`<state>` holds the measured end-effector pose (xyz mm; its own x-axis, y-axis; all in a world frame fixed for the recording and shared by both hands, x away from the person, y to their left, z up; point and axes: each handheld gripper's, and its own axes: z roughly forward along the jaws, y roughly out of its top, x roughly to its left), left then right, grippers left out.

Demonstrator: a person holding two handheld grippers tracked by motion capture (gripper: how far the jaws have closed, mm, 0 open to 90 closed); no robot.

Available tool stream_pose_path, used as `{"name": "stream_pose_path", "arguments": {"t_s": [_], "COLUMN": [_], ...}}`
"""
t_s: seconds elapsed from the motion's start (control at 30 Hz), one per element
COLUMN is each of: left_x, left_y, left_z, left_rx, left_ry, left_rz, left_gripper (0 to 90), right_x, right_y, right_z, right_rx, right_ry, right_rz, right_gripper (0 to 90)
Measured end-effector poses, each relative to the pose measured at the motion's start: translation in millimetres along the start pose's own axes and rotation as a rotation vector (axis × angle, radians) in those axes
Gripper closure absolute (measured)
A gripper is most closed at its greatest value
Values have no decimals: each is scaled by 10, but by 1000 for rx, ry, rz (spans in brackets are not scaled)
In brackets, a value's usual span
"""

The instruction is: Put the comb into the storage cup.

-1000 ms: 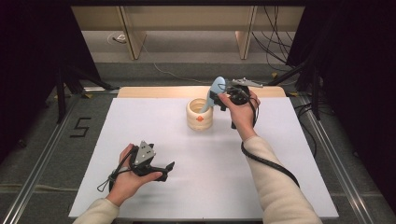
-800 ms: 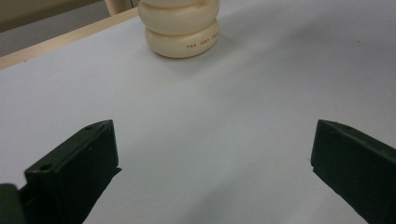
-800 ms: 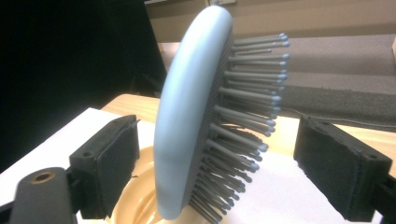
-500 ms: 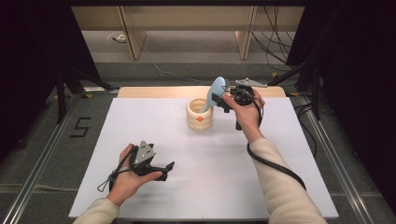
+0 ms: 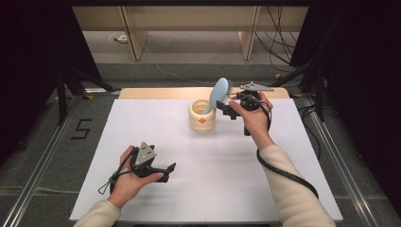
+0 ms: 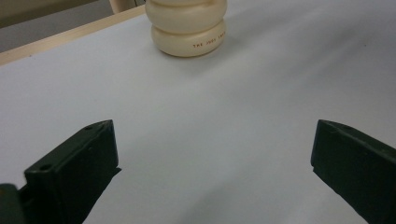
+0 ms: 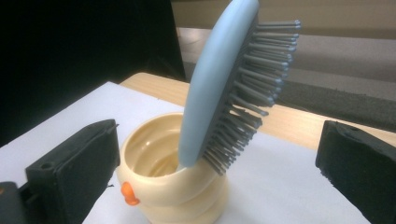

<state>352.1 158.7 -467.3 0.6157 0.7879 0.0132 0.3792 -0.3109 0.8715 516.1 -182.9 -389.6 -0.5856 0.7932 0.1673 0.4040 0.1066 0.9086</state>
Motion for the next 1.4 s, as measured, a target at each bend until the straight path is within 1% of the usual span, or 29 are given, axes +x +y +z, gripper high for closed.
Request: {"name": "stream_pose_path", "arguments": {"t_s": [0.2, 0.27, 0.3, 0.33, 0.37, 0.5, 0.73, 0.9, 1.0, 1.1, 1.23, 1.33, 1.4], "left_x": [1, 2, 4, 7, 11, 19, 25, 40, 46, 56, 60, 54, 53], "left_y": [-3, -5, -7, -6, -6, -8, -9, -23, -27, -36, -46, -43, -36], "left_z": [3, 3, 2, 2, 4, 21, 26, 29, 31, 38, 45, 45, 40], "left_rx": [2, 3, 3, 3, 4, 3, 1, 2, 3, 4, 6, 4, 2], "left_ry": [1, 2, 4, 4, 5, 3, 6, 12, 14, 14, 13, 12, 10], "left_rz": [1, 5, 3, 1, 0, -3, -3, -11, -9, -16, -25, -22, -21], "left_gripper": [3, 2, 3, 2, 2, 2, 2, 2, 2, 2, 2, 2, 2], "right_x": [4, 10, 16, 21, 21, 9, -9, 14, 17, 1, -50, -74, -84], "right_y": [-49, -71, -82, -96, -105, -155, -259, -310, -345, -414, -531, -604, -654], "right_z": [-86, -119, -138, -163, -176, -249, -408, -547, -598, -658, -739, -809, -849], "right_rx": [-2, -3, -7, -11, -14, -17, -19, -41, -34, -22, -3, 4, 6], "right_ry": [13, 18, 26, 32, 30, 26, 25, 41, 38, 36, 27, 19, 22], "right_rz": [-18, -11, 1, -1, -6, 0, -25, -43, -61, -69, -66, -63, -70], "right_gripper": [6, 6, 6, 5, 5, 6, 6, 6, 6, 5, 5, 6, 5]}}
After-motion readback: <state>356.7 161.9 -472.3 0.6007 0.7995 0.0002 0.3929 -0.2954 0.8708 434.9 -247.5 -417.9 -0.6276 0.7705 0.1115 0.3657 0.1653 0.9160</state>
